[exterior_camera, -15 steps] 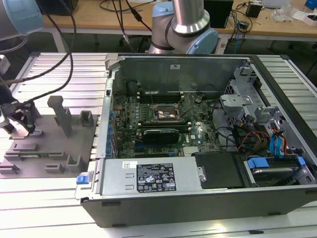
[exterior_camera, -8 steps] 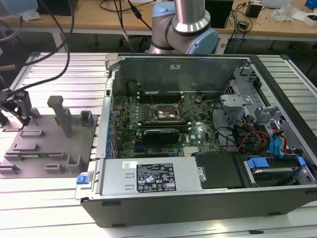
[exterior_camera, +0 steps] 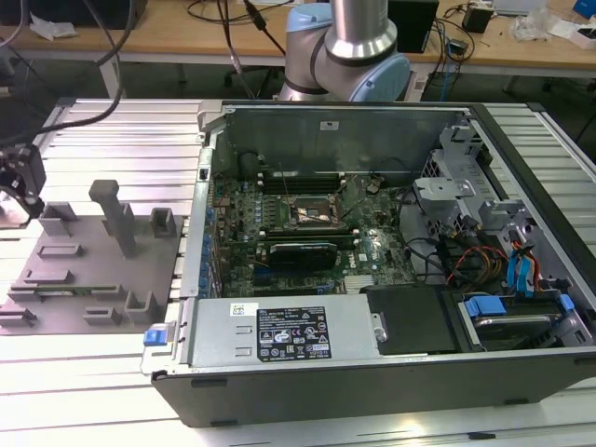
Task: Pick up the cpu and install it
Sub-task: 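Pick up the cpu and move it towards the insertion slot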
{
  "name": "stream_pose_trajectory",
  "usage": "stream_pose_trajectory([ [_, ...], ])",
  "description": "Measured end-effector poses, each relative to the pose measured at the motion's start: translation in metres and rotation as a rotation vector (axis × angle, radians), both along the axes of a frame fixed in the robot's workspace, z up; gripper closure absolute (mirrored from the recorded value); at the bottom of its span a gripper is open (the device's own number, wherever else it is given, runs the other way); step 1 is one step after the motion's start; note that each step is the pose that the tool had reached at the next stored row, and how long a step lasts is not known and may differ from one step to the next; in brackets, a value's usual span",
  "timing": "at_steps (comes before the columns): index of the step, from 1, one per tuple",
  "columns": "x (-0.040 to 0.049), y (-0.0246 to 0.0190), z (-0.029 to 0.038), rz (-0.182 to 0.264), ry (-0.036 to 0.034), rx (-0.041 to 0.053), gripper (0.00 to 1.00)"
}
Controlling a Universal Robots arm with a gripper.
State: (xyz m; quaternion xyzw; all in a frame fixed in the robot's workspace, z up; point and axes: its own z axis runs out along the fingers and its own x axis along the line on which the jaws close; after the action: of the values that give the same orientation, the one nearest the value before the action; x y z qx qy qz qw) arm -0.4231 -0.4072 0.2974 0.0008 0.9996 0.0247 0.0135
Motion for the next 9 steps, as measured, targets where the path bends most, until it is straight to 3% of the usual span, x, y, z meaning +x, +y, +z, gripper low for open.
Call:
stream_pose_trajectory([
  [3, 0.0000, 0.0002, 0.0135, 0.000, 0.0001, 0.0000, 0.45],
  [5, 0.0000, 0.0009, 0.0296, 0.000, 0.0000, 0.0000, 0.45],
  [9, 0.0000, 0.0010, 0.0402, 0.000, 0.0000, 0.0000, 0.45],
])
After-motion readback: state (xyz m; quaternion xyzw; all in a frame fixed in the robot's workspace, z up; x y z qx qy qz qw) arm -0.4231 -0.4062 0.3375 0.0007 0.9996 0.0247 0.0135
